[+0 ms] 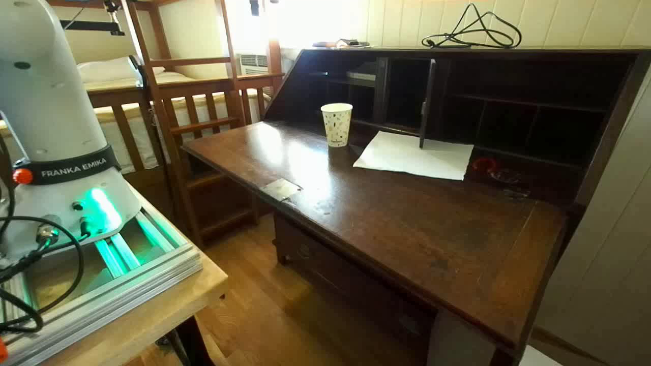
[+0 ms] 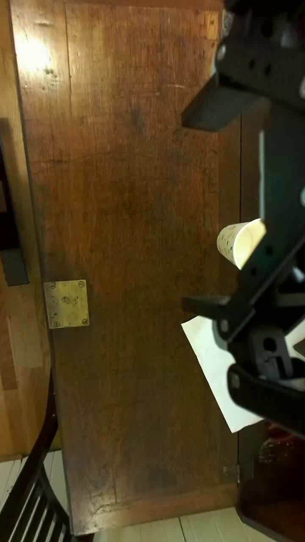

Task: Put the coffee cup on top of the cabinet.

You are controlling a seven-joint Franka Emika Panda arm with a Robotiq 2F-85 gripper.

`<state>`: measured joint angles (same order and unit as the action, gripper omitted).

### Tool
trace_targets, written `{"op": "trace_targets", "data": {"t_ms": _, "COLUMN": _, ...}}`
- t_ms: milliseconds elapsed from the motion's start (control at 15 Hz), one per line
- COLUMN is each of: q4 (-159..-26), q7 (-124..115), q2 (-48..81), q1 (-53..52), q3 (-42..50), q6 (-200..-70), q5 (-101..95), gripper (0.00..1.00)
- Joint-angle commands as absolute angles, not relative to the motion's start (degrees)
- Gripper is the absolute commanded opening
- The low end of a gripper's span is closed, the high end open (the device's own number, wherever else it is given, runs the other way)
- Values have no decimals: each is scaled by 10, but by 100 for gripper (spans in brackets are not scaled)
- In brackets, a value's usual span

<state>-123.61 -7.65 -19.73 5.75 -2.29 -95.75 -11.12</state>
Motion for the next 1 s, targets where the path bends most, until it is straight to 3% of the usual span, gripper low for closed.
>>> {"op": "trace_targets", "data": {"t_ms": 0, "q4": -1235, "q7": -79, "q2": -197, "q1": 47, "q3": -14, "q6": -955, "q5": -114, "gripper": 100}}
{"op": "trace_targets", "data": {"t_ms": 467, "q4": -1227, "q7": -131, "q2": -184, "q1": 51, "q3": -18, "q6": -963, "q5": -101, "gripper": 100}}
{"op": "trace_targets", "data": {"t_ms": 933, "q4": -1220, "q7": -275, "q2": -93, "q1": 55, "q3": -11, "q6": -1068, "q5": -60, "gripper": 100}}
